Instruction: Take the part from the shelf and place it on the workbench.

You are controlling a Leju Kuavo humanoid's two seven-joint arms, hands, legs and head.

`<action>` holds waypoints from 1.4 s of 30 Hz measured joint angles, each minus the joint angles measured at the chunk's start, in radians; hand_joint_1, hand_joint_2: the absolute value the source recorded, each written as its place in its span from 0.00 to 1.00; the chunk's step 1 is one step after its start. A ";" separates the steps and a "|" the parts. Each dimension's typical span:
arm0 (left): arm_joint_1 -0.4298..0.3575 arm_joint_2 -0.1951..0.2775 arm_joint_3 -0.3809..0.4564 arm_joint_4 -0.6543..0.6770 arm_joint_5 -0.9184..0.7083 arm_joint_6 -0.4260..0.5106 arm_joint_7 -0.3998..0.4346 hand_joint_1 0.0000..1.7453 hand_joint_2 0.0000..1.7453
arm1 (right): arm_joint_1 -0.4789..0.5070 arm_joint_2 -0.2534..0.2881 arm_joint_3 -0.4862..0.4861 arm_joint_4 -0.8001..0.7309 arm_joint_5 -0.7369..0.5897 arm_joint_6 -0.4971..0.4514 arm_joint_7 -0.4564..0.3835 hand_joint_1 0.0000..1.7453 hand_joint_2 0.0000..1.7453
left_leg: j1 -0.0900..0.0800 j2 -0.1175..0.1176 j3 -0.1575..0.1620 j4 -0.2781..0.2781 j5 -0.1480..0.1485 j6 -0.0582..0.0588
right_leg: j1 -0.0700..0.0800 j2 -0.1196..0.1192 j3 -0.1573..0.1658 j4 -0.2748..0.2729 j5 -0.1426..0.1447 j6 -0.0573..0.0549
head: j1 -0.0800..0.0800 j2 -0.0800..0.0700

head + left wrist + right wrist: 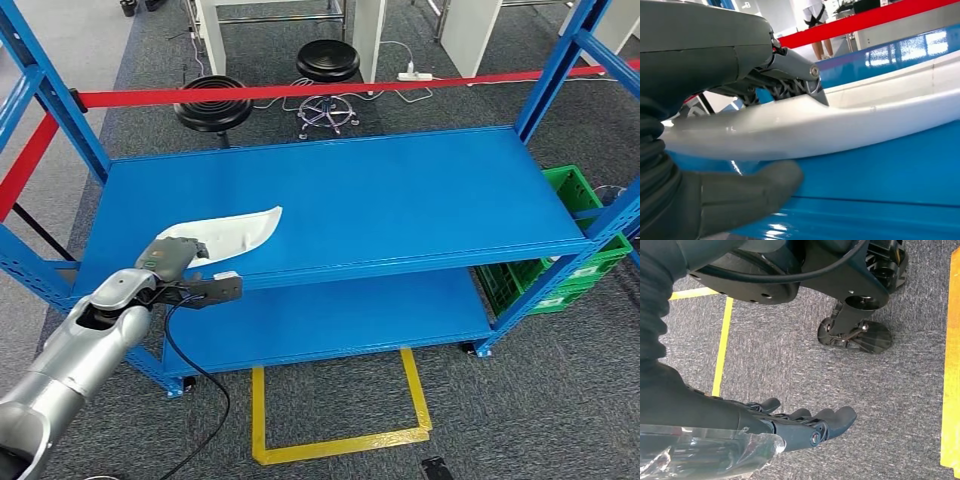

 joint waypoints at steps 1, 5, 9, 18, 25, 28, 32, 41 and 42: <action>0.000 -0.001 0.001 0.000 0.000 0.001 0.000 0.97 1.00 | 0.000 0.000 0.000 0.000 0.000 0.000 0.000 0.00 1.00 | 0.000 0.000 0.000 0.000 0.000 0.000 | 0.000 0.000 0.000 0.000 0.000 0.000 | 0.000 0.000; -0.007 -0.003 0.006 0.000 -0.001 0.008 0.000 1.00 1.00 | 0.000 0.000 0.000 0.000 0.000 0.000 0.000 0.00 1.00 | 0.000 0.000 0.000 0.000 0.000 0.000 | 0.000 0.000 0.000 0.000 0.000 0.000 | 0.000 0.000; -0.010 -0.007 0.013 0.000 -0.005 0.015 -0.001 1.00 1.00 | 0.001 0.001 -0.001 0.000 0.003 0.000 0.000 0.00 1.00 | 0.000 0.000 0.000 0.000 0.000 0.000 | 0.000 0.000 0.001 0.000 0.000 0.000 | 0.000 0.000; -0.010 -0.018 0.034 0.000 -0.006 0.022 -0.011 1.00 1.00 | 0.001 0.001 -0.007 0.000 0.008 0.000 0.000 0.00 1.00 | 0.000 0.000 0.000 0.000 0.000 0.000 | 0.000 0.000 0.001 0.000 0.000 0.000 | 0.000 0.000; -0.002 -0.016 0.039 -0.001 -0.021 0.040 -0.050 1.00 1.00 | 0.003 0.001 -0.016 0.000 0.017 0.000 -0.004 0.00 1.00 | 0.000 0.000 0.000 0.000 0.000 0.000 | 0.000 0.000 0.001 0.000 0.000 0.000 | 0.000 0.000; 0.006 -0.012 0.042 -0.009 -0.031 0.055 -0.063 1.00 1.00 | 0.003 0.001 -0.018 0.000 0.020 0.000 -0.006 0.00 1.00 | 0.000 0.000 0.000 0.000 0.000 0.000 | 0.000 0.000 0.001 0.000 0.000 0.000 | 0.000 0.000; 0.019 -0.007 0.047 -0.024 -0.041 0.070 -0.075 1.00 1.00 | 0.003 0.001 -0.023 0.000 0.024 0.000 -0.007 0.00 1.00 | 0.000 0.000 0.000 0.000 0.000 0.000 | 0.000 0.000 0.001 0.000 0.000 0.000 | 0.000 0.000; 0.052 -0.006 0.060 -0.065 -0.033 0.095 -0.095 0.00 0.00 | 0.004 0.001 -0.026 0.000 0.029 0.000 -0.010 0.00 1.00 | -0.001 0.000 0.000 0.001 -0.001 0.001 | -0.001 0.000 0.001 -0.001 0.000 0.001 | 0.000 0.000; 0.062 -0.006 0.063 -0.075 -0.029 0.099 -0.101 0.00 0.00 | 0.004 0.002 -0.027 0.000 0.030 0.000 -0.011 0.00 1.00 | -0.002 0.000 -0.001 0.002 -0.002 0.003 | -0.002 0.000 0.001 -0.001 0.001 0.002 | 0.000 0.000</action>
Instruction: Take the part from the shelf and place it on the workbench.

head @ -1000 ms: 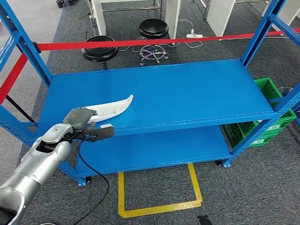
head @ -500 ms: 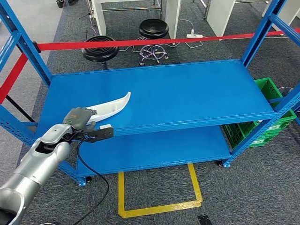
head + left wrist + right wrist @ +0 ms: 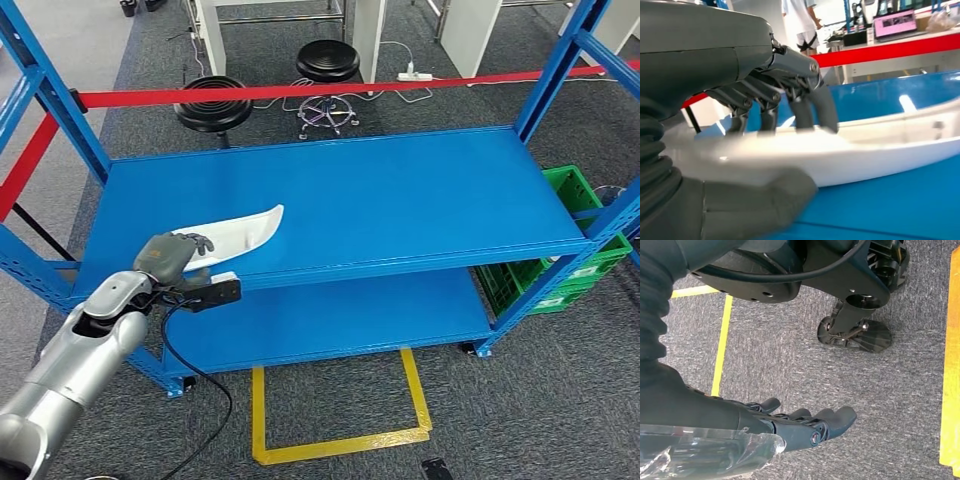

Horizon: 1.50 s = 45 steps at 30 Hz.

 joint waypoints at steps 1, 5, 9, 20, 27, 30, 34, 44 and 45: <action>0.010 0.000 0.003 -0.011 0.005 0.004 -0.005 0.00 0.00 | 0.000 0.001 -0.001 0.000 0.001 0.000 -0.001 0.00 1.00 | -0.001 0.000 0.000 0.001 -0.001 0.002 | -0.001 0.000 0.000 -0.001 0.000 0.001 | 0.000 0.000; 0.042 -0.002 0.017 -0.059 0.018 0.014 -0.014 0.00 0.00 | 0.001 0.005 -0.005 0.000 0.004 -0.001 -0.005 0.00 1.00 | -0.005 0.001 0.000 -0.004 0.003 0.015 | -0.007 0.000 -0.001 -0.002 0.002 0.011 | -0.001 0.000; 0.055 -0.008 0.023 -0.093 0.019 0.024 -0.013 0.00 0.00 | 0.001 0.006 -0.008 0.000 0.006 -0.004 -0.006 0.00 1.00 | 0.002 0.005 0.006 -0.020 0.017 0.028 | -0.008 -0.003 -0.062 0.131 -0.082 0.020 | 0.004 0.000; 0.114 -0.023 0.039 -0.198 -0.016 0.057 0.012 0.00 0.00 | 0.006 0.013 -0.025 0.000 0.009 -0.009 -0.010 0.00 1.00 | 0.004 0.002 -0.016 0.001 0.020 -0.013 | -0.016 0.007 -0.001 0.035 -0.029 0.002 | 0.002 0.000; 0.117 -0.023 0.042 -0.208 -0.022 0.042 0.012 0.00 1.00 | 0.007 0.013 -0.026 0.000 0.016 -0.009 -0.010 0.00 1.00 | 0.006 0.002 -0.020 -0.016 0.037 0.021 | -0.009 0.009 -0.013 0.034 -0.016 -0.018 | -0.001 0.000; 0.117 -0.023 0.042 -0.208 -0.021 0.039 0.011 0.00 1.00 | 0.006 0.013 -0.026 0.000 0.019 -0.009 -0.010 0.00 1.00 | 0.011 0.002 -0.024 -0.022 0.048 -0.026 | -0.006 0.008 -0.021 0.035 -0.012 -0.022 | -0.001 0.000; 0.118 -0.023 0.043 -0.208 -0.020 0.038 0.011 0.00 1.00 | 0.006 0.013 -0.027 0.000 0.020 -0.009 -0.010 0.00 1.00 | 0.012 0.002 -0.030 -0.023 0.051 -0.040 | -0.006 0.007 -0.025 0.035 -0.008 -0.020 | 0.000 0.000; 0.116 -0.024 0.070 -0.201 -0.047 0.039 0.071 0.00 1.00 | 0.006 0.013 -0.035 0.000 0.031 -0.009 -0.010 0.00 1.00 | 0.008 0.002 -0.037 -0.020 0.054 -0.032 | -0.010 0.007 -0.027 0.027 -0.001 -0.010 | 0.000 0.000; 0.114 -0.025 0.073 -0.197 -0.052 0.039 0.080 0.00 1.00 | 0.006 0.013 -0.037 0.000 0.033 -0.009 -0.010 0.00 1.00 | 0.008 0.002 -0.038 -0.020 0.054 -0.032 | -0.010 0.007 -0.027 0.027 -0.001 -0.010 | 0.000 0.000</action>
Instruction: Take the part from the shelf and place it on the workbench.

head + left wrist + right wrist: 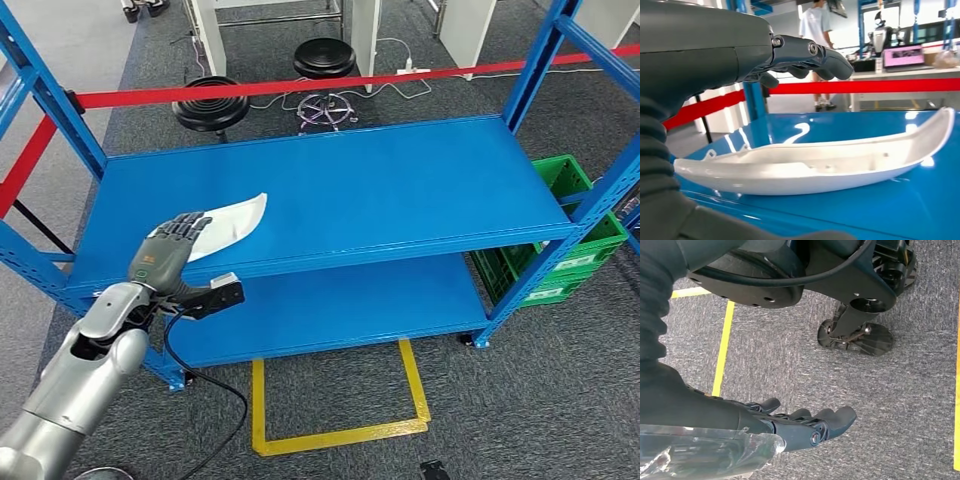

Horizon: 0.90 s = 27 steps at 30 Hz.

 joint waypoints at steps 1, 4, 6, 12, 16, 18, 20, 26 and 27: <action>-0.002 0.000 0.003 0.004 -0.005 0.000 0.008 0.00 1.00 | 0.000 0.000 -0.003 0.000 0.002 0.000 0.000 0.00 1.00 | 0.000 0.000 -0.001 0.000 0.000 0.000 | 0.000 0.000 0.000 0.000 0.000 0.000 | 0.000 0.000; -0.012 -0.001 0.013 0.024 -0.015 -0.003 0.025 0.00 1.00 | 0.000 0.000 -0.008 0.000 0.007 0.001 0.002 0.00 1.00 | -0.001 0.000 -0.001 0.001 0.000 0.001 | -0.001 0.000 -0.001 0.000 0.000 0.001 | 0.000 0.000; -0.022 -0.002 0.021 0.045 -0.016 -0.007 0.030 0.00 1.00 | -0.001 0.000 -0.010 0.000 0.011 0.001 0.004 0.00 1.00 | -0.001 0.000 -0.002 0.001 0.000 0.001 | -0.001 0.000 -0.001 0.000 0.001 0.001 | 0.000 0.000; -0.051 -0.002 0.038 0.112 -0.014 -0.019 0.037 0.00 1.00 | -0.003 0.001 -0.011 0.000 0.017 0.002 0.008 0.00 1.00 | -0.001 0.000 -0.002 0.002 0.000 0.001 | -0.001 0.000 -0.001 0.000 0.001 0.001 | 0.000 0.000; -0.066 -0.002 0.047 0.154 -0.010 -0.026 0.037 0.00 1.00 | -0.004 0.001 -0.011 0.000 0.022 0.003 0.010 0.00 1.00 | -0.001 0.000 -0.003 0.002 0.000 0.001 | -0.001 0.000 -0.002 0.000 0.001 0.001 | 0.000 0.000; -0.074 -0.002 0.050 0.171 -0.008 -0.030 0.037 0.00 1.00 | -0.005 0.001 -0.011 0.000 0.025 0.004 0.012 0.00 1.00 | -0.001 0.000 -0.003 0.002 0.000 0.001 | -0.001 0.000 -0.002 0.000 0.001 0.001 | 0.000 0.000; -0.083 -0.001 0.050 0.187 -0.006 -0.035 0.035 0.00 1.00 | -0.005 0.001 -0.011 0.000 0.027 0.005 0.012 0.00 1.00 | -0.001 0.000 -0.003 0.002 0.000 0.001 | -0.001 0.000 -0.002 0.000 0.001 0.001 | 0.000 0.000; -0.107 -0.002 0.050 0.225 -0.007 -0.038 0.028 0.00 1.00 | -0.005 0.002 -0.011 0.000 0.031 0.006 0.014 0.00 1.00 | -0.001 0.000 -0.004 0.002 0.000 0.001 | -0.001 0.000 -0.003 0.000 0.001 0.001 | 0.000 0.000; -0.112 -0.002 0.050 0.232 -0.010 -0.037 0.028 0.00 1.00 | -0.005 0.002 -0.011 0.000 0.033 0.006 0.015 0.00 1.00 | -0.001 0.000 -0.004 0.002 0.000 0.001 | -0.001 0.000 -0.003 0.000 0.001 0.001 | 0.000 0.000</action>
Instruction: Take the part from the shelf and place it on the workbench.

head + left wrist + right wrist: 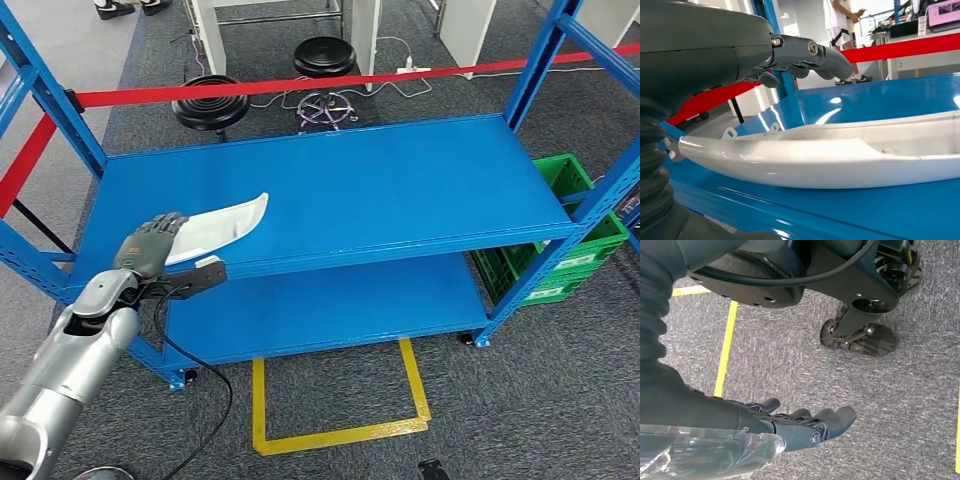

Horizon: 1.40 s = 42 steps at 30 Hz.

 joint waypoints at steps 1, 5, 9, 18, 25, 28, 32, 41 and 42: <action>-0.004 0.000 0.000 0.006 -0.004 0.002 0.000 0.00 1.00 | 0.000 0.000 0.000 0.000 0.002 0.000 0.000 0.00 1.00 | 0.000 0.000 0.000 0.000 0.000 0.000 | 0.000 0.000 0.000 0.000 0.000 0.000 | 0.000 0.000; -0.023 0.000 0.000 0.028 -0.018 0.010 0.005 0.56 1.00 | 0.000 0.000 0.000 0.000 0.008 0.002 0.000 0.00 1.00 | 0.000 0.000 0.000 0.000 0.000 0.000 | 0.000 0.000 0.000 0.000 0.000 0.000 | 0.000 0.000; -0.039 0.000 0.000 0.048 -0.024 0.023 0.006 0.73 1.00 | 0.000 0.000 -0.001 0.000 0.016 0.003 0.000 0.00 1.00 | 0.000 0.000 0.000 0.000 0.000 0.000 | 0.000 0.000 0.000 0.000 0.000 0.000 | 0.000 0.000; -0.047 0.000 0.000 0.067 -0.026 0.026 0.006 0.96 1.00 | 0.000 0.000 -0.006 0.000 0.018 0.003 0.000 0.00 1.00 | 0.000 0.000 0.000 0.000 0.000 0.000 | 0.000 0.000 0.000 0.000 0.000 0.000 | 0.000 0.000; -0.047 -0.001 0.001 0.073 -0.026 0.029 0.006 1.00 1.00 | 0.000 0.000 -0.007 0.000 0.020 0.003 0.000 0.00 1.00 | 0.000 0.000 0.000 0.000 0.000 0.000 | 0.000 0.000 0.000 0.000 0.000 0.000 | 0.000 0.000; -0.047 -0.001 0.001 0.074 -0.026 0.030 0.006 1.00 1.00 | 0.000 0.000 -0.007 0.000 0.020 0.003 0.000 0.00 1.00 | 0.000 0.000 0.000 0.000 0.000 0.000 | 0.000 0.000 0.000 0.000 0.000 0.000 | 0.000 0.000; -0.048 -0.001 0.001 0.074 -0.026 0.031 0.006 1.00 1.00 | 0.000 0.000 -0.007 0.000 0.021 0.003 0.000 0.00 1.00 | 0.000 0.000 0.000 0.000 0.000 0.001 | 0.000 0.000 0.000 0.000 0.001 0.000 | 0.000 0.000; -0.051 -0.001 0.002 0.087 -0.028 0.036 -0.003 1.00 1.00 | -0.001 0.000 -0.009 0.000 0.025 0.003 0.000 0.00 1.00 | 0.000 0.000 0.000 0.000 0.001 0.001 | 0.000 0.000 0.000 0.000 0.001 0.001 | 0.000 0.000; -0.051 -0.001 0.002 0.088 -0.029 0.038 -0.005 1.00 1.00 | -0.001 0.000 -0.010 0.000 0.026 0.003 0.000 0.00 1.00 | 0.000 0.000 -0.001 0.000 0.001 0.001 | 0.000 0.000 0.000 0.000 0.001 0.001 | 0.000 0.000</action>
